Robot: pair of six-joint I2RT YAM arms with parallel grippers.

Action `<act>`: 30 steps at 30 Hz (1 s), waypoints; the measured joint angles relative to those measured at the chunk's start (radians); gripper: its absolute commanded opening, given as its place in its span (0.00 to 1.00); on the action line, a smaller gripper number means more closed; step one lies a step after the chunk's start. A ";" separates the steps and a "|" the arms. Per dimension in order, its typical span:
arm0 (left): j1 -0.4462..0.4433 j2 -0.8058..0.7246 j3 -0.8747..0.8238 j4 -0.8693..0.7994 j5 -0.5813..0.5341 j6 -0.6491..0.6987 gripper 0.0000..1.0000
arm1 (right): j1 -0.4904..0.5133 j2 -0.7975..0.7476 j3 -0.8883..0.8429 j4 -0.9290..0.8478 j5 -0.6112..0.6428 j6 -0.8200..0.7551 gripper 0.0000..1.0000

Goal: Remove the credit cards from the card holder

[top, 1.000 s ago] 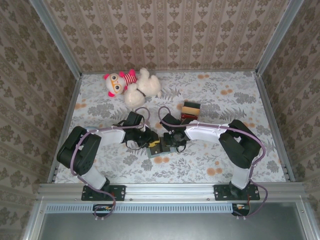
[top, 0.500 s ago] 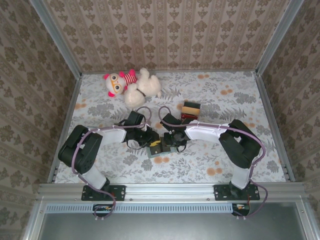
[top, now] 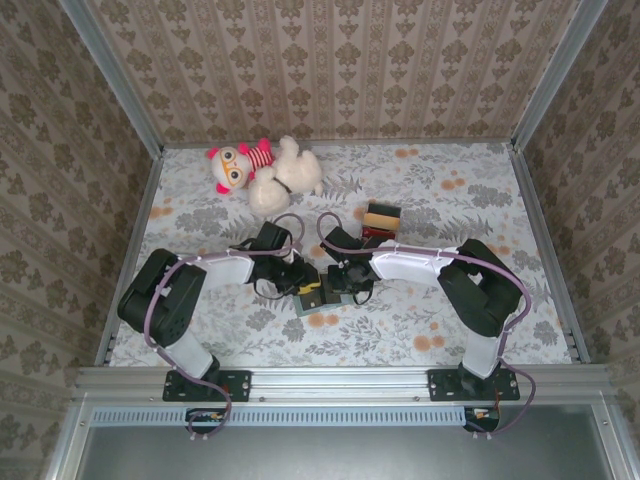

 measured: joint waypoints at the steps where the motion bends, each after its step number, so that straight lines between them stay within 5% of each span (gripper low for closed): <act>1: 0.000 0.003 0.000 0.003 0.003 0.000 0.21 | 0.000 0.000 0.000 0.000 0.000 0.000 0.14; 15: -0.005 -0.008 0.019 -0.052 -0.029 0.031 0.00 | 0.000 0.000 0.000 0.001 0.000 0.008 0.14; 21: 0.014 -0.125 0.019 -0.187 -0.100 0.079 0.00 | 0.000 0.000 -0.001 0.001 0.000 0.019 0.16; 30: 0.050 -0.376 0.019 -0.369 -0.195 0.109 0.00 | -0.016 -0.108 -0.012 0.027 -0.039 0.007 0.36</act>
